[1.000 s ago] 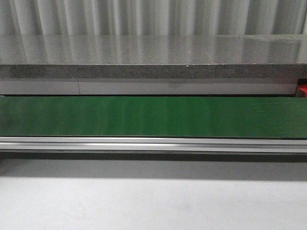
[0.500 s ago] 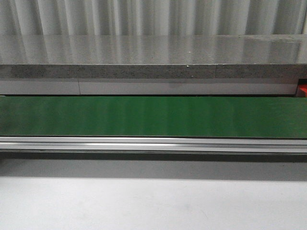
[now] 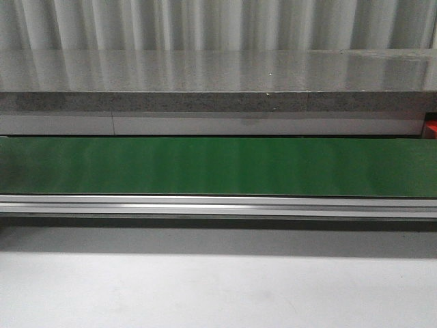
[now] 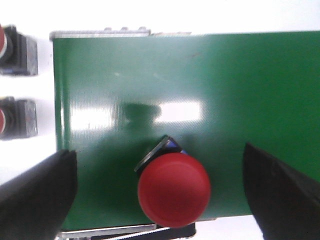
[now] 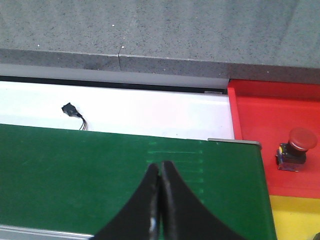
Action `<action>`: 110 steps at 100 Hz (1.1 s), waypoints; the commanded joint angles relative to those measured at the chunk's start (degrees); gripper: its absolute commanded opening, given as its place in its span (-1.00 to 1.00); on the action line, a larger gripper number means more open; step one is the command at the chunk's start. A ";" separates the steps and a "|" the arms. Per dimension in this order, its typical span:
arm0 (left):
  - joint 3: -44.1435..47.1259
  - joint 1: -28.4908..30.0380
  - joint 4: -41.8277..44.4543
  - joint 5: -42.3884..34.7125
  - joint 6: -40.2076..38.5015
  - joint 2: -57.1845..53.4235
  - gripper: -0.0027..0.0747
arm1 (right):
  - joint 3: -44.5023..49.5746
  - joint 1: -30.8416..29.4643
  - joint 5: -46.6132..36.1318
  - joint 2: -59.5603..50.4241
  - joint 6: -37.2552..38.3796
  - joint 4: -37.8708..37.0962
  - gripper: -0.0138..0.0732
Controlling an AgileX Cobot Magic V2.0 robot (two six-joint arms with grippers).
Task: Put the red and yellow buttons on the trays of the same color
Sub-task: 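Carry the red button with the left gripper over the belt, then set the red button on the belt and open the left gripper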
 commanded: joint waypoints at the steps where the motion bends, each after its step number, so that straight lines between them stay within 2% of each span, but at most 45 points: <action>1: -2.54 -0.81 -1.16 -3.13 -0.31 -5.13 0.69 | -1.48 0.11 -3.92 -0.20 -0.58 0.46 -0.84; 16: -2.54 3.05 -0.69 -4.52 -4.33 -7.92 0.69 | -1.48 0.11 -3.92 -0.20 -0.58 0.46 -0.84; 44: 3.16 15.82 3.95 0.81 -4.86 -6.34 0.69 | -1.48 0.11 -3.92 -0.20 -0.58 0.46 -0.84; 73: 11.10 26.44 5.23 -7.84 -8.18 -5.40 0.69 | -1.48 0.11 -3.87 -0.20 -0.58 0.46 -0.84; 88: 11.10 28.99 5.32 -9.58 -8.18 -2.32 0.69 | -1.48 0.11 -3.95 -0.20 -0.58 0.46 -0.84; 110: 9.34 28.99 5.32 -10.64 -8.18 4.48 0.69 | -1.48 0.11 -3.90 -0.20 -0.58 0.46 -0.84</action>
